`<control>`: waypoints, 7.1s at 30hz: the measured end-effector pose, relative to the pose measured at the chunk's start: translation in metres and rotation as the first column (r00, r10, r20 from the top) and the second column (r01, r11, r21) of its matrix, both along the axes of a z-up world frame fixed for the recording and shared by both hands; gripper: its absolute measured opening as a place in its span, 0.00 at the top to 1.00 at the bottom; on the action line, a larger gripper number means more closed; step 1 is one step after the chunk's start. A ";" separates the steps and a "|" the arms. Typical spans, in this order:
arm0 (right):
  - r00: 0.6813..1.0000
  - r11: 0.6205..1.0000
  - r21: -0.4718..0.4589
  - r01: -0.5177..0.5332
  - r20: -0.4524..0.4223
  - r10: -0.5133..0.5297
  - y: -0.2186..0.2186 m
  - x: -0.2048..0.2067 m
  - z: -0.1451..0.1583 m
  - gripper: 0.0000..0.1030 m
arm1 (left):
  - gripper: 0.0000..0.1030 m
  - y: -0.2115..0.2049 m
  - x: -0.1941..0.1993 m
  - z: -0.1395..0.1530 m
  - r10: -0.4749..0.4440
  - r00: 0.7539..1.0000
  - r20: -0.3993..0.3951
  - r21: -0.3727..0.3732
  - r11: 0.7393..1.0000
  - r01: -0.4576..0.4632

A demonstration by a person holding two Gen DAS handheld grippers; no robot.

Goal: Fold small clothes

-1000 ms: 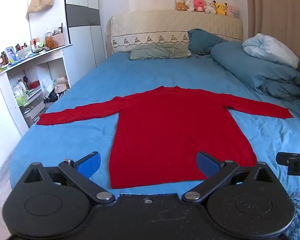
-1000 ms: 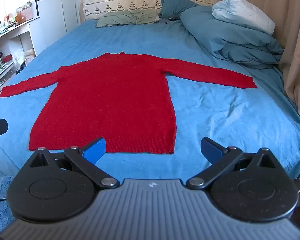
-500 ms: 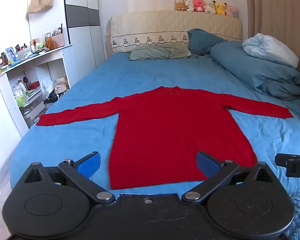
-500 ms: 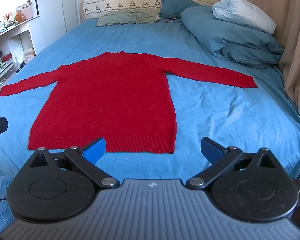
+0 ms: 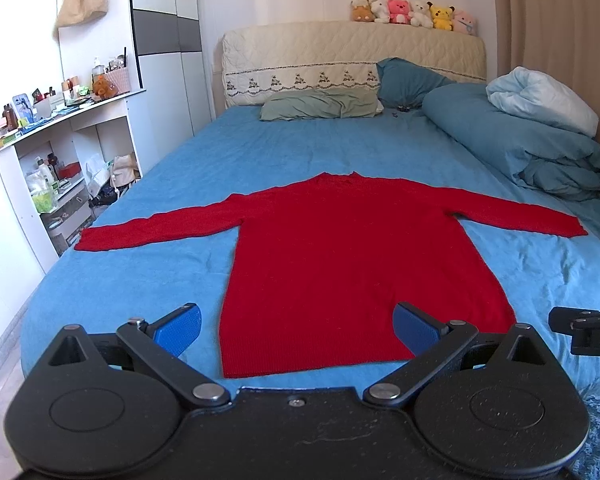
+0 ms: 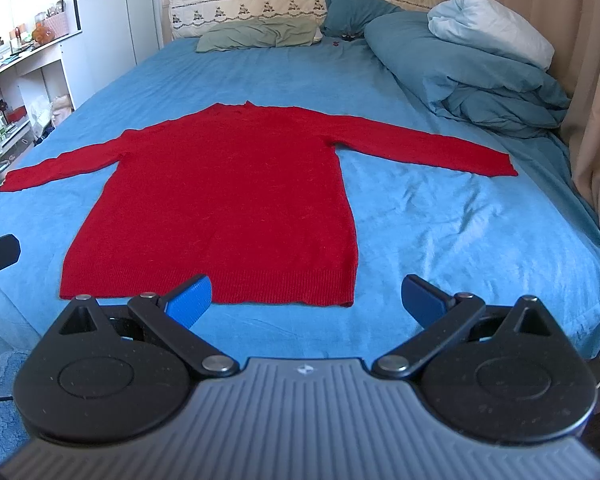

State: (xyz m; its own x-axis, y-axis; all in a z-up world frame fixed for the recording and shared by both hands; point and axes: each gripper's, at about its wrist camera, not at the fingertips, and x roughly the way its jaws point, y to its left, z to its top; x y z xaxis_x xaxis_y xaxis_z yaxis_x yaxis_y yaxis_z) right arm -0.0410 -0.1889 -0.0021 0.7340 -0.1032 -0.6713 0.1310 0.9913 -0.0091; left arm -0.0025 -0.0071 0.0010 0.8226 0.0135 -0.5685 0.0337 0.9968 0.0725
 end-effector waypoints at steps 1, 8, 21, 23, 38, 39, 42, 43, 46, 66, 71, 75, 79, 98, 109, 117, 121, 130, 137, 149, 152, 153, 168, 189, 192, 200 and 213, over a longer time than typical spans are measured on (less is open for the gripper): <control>1.000 1.000 -0.001 0.000 -0.001 0.000 0.000 0.000 0.000 0.00 | 0.00 0.000 0.000 0.000 0.000 1.000 0.000 0.000 1.000 0.000; 1.000 1.000 -0.003 -0.003 0.000 0.003 0.001 0.000 0.001 0.00 | 0.00 0.000 -0.001 0.000 0.004 1.000 0.001 -0.002 1.000 -0.004; 1.000 1.000 0.002 -0.004 0.002 0.004 0.001 0.000 0.001 0.00 | 0.00 0.001 -0.001 -0.001 0.004 1.000 0.002 -0.002 1.000 -0.004; 1.000 1.000 0.006 -0.005 0.003 0.005 0.002 -0.001 0.001 0.00 | 0.00 0.001 -0.001 -0.001 0.005 1.000 0.003 -0.004 1.000 -0.005; 1.000 1.000 -0.001 -0.006 0.002 0.006 0.004 -0.001 -0.001 0.00 | 0.00 0.001 -0.001 -0.002 0.007 1.000 0.002 -0.008 1.000 -0.007; 1.000 1.000 -0.001 -0.006 0.002 0.006 0.004 -0.001 -0.001 0.00 | 0.00 0.001 -0.001 -0.002 0.007 1.000 0.002 -0.007 1.000 -0.007; 1.000 1.000 -0.001 -0.007 0.001 0.007 0.004 0.000 0.000 0.00 | 0.00 0.001 -0.001 -0.002 0.006 1.000 0.002 -0.007 1.000 -0.006; 1.000 1.000 -0.001 -0.007 0.001 0.007 0.004 0.000 0.000 0.00 | 0.00 0.001 -0.001 -0.002 0.007 1.000 0.002 -0.006 1.000 -0.007; 1.000 1.000 -0.001 -0.008 0.002 0.008 0.005 0.000 0.000 0.00 | 0.00 0.001 -0.001 -0.002 0.007 1.000 0.003 -0.007 1.000 -0.007; 1.000 1.000 0.001 -0.003 0.011 0.003 0.010 0.002 0.002 0.00 | 0.00 0.001 -0.004 0.002 0.014 1.000 0.018 0.002 1.000 -0.014; 1.000 1.000 0.012 0.011 0.019 -0.011 0.002 0.008 0.012 0.00 | 0.00 -0.002 0.005 0.010 -0.006 1.000 0.030 -0.019 1.000 0.006; 0.997 0.998 0.029 0.053 0.056 -0.054 -0.019 0.018 0.027 0.00 | 0.00 -0.010 0.032 0.025 -0.038 0.998 0.050 -0.030 0.999 0.039; 0.987 0.991 0.037 0.129 0.096 -0.132 -0.049 0.042 0.038 0.00 | 0.00 -0.029 0.074 0.039 -0.070 0.993 0.094 -0.008 0.997 0.072; 0.901 0.905 0.197 0.377 0.148 -0.408 -0.253 0.213 -0.067 0.00 | 0.00 -0.183 0.347 -0.032 -0.271 0.961 0.048 -0.019 0.962 0.272; 0.804 0.802 0.240 0.546 0.119 -0.583 -0.374 0.299 -0.167 0.00 | 0.00 -0.261 0.480 -0.147 -0.260 0.945 -0.199 -0.092 0.965 0.246; 0.775 0.789 0.208 0.578 0.162 -0.610 -0.399 0.329 -0.201 0.41 | 0.00 -0.284 0.509 -0.192 -0.205 0.947 -0.246 -0.064 0.979 0.195; 0.771 0.786 0.207 0.582 0.166 -0.615 -0.401 0.333 -0.197 0.76 | 0.00 -0.291 0.509 -0.194 -0.221 0.949 -0.223 -0.019 0.975 0.222; 0.862 0.909 0.180 0.377 0.292 -0.415 -0.344 0.372 -0.118 0.80 | 0.00 -0.228 0.508 -0.153 -0.218 0.963 -0.161 -0.025 0.976 0.217; 0.902 0.972 0.230 -0.035 0.426 -0.069 -0.185 0.440 -0.054 0.80 | 0.00 -0.108 0.495 -0.114 -0.087 0.994 -0.058 0.003 0.996 0.088; 0.903 0.876 0.231 -0.423 0.180 0.389 0.042 0.491 -0.174 0.79 | 0.00 0.030 0.438 -0.146 0.072 0.992 -0.107 -0.088 0.993 -0.082; 0.898 0.874 0.215 -0.436 0.162 0.408 0.041 0.486 -0.178 0.65 | 0.00 0.030 0.444 -0.148 0.040 0.993 -0.113 -0.139 0.989 -0.055; 0.899 0.875 0.211 -0.435 0.158 0.409 0.036 0.485 -0.176 0.47 | 0.00 0.026 0.445 -0.148 0.024 0.993 -0.118 -0.142 0.989 -0.041; 0.977 0.989 0.080 -0.125 0.185 0.108 -0.087 0.388 -0.155 0.02 | 0.36 -0.118 0.473 -0.170 -0.316 0.942 -0.112 0.093 0.941 0.326; 0.996 1.000 -0.011 0.011 0.087 -0.010 -0.120 0.397 -0.186 0.00 | 0.96 0.005 0.465 -0.129 0.139 0.982 0.131 -0.202 0.973 -0.111; 0.996 0.999 -0.044 -0.009 0.090 0.013 -0.111 0.405 -0.188 0.00 | 0.96 0.025 0.465 -0.144 0.165 0.983 0.077 -0.246 0.959 -0.142; 0.995 0.997 -0.064 0.042 0.090 -0.036 -0.116 0.431 -0.193 0.00 | 0.94 0.048 0.451 -0.170 0.199 0.980 -0.009 -0.347 0.919 -0.189; 0.973 0.984 0.065 -0.167 0.171 0.153 -0.099 0.424 -0.147 0.00 | 0.57 0.064 0.416 -0.142 0.203 0.979 -0.002 -0.185 0.962 -0.200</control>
